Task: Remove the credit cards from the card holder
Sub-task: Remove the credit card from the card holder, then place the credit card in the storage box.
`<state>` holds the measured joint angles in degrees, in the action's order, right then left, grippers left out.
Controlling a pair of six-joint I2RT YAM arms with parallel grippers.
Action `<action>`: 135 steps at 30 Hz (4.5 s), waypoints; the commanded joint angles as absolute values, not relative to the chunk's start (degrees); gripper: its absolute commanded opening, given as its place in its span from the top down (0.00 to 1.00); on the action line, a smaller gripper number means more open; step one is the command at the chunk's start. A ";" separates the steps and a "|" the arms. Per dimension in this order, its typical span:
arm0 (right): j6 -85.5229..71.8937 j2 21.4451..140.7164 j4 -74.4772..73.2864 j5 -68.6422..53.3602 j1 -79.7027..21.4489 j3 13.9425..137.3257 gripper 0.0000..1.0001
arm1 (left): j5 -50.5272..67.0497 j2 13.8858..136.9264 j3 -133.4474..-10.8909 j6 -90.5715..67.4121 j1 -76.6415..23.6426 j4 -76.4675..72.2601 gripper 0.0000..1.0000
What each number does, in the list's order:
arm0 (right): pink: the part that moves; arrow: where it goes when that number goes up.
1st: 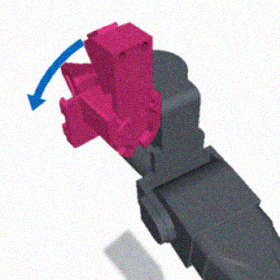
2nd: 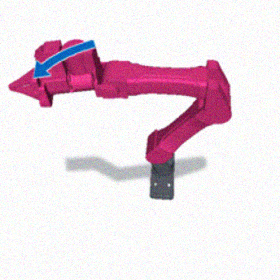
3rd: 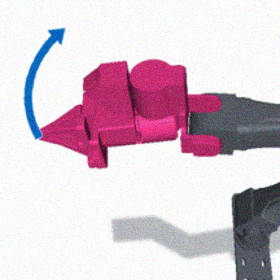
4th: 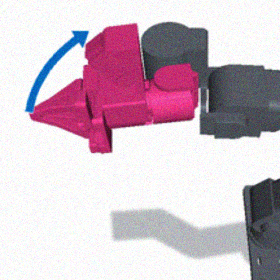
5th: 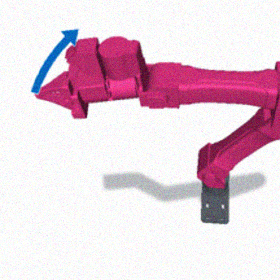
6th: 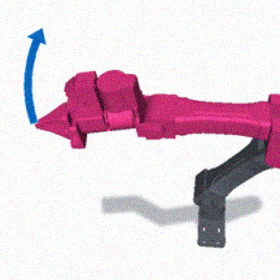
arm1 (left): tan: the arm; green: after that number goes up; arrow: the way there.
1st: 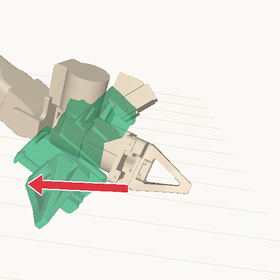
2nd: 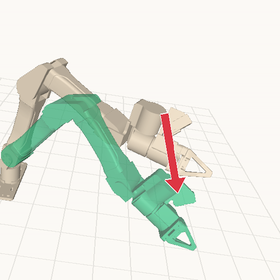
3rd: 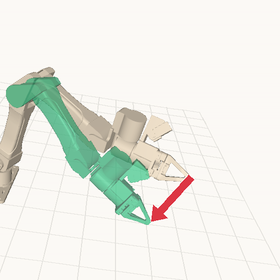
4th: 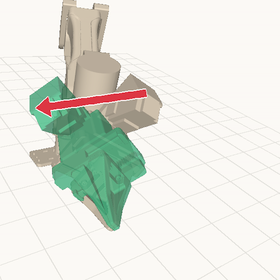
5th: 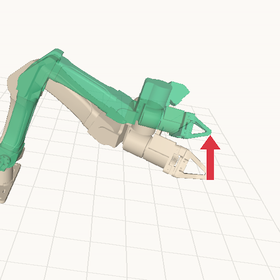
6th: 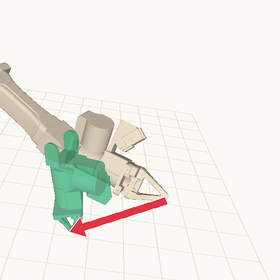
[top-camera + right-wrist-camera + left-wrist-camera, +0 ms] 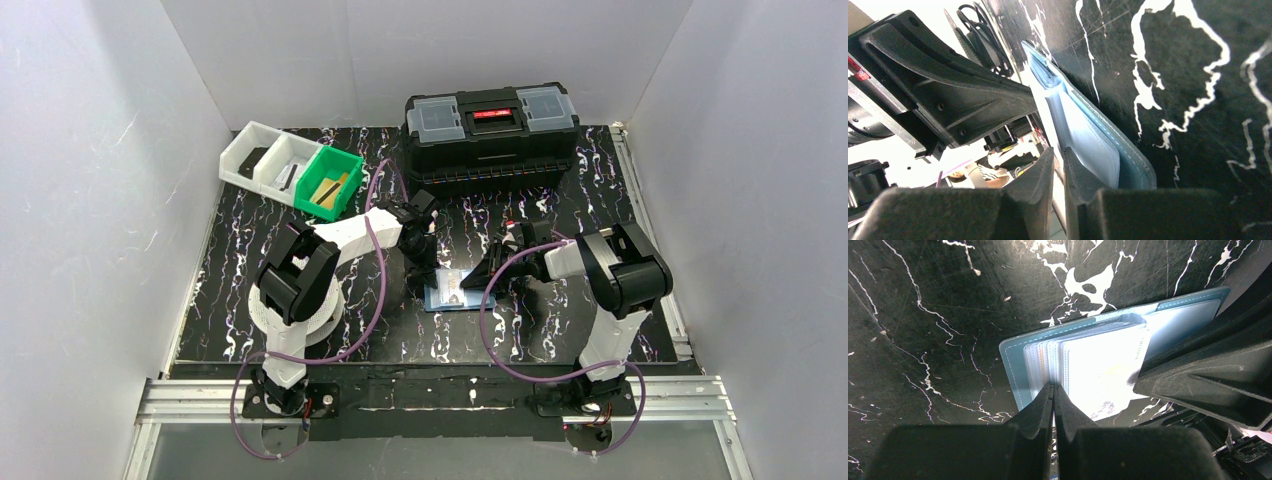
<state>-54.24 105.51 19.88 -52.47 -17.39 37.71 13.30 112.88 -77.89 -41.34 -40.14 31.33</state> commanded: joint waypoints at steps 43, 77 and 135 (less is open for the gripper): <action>-46.25 100.68 7.07 -46.57 -17.51 40.41 0.64 | 10.11 115.12 -72.61 -39.75 -39.92 34.20 1.00; -37.71 86.35 -10.60 -32.17 -13.80 40.16 0.99 | 9.78 114.12 -72.12 -38.90 -39.63 34.41 1.00; -64.81 79.59 5.41 -54.67 -18.02 56.42 0.86 | 54.57 91.20 -65.36 -66.16 -26.81 -9.30 1.00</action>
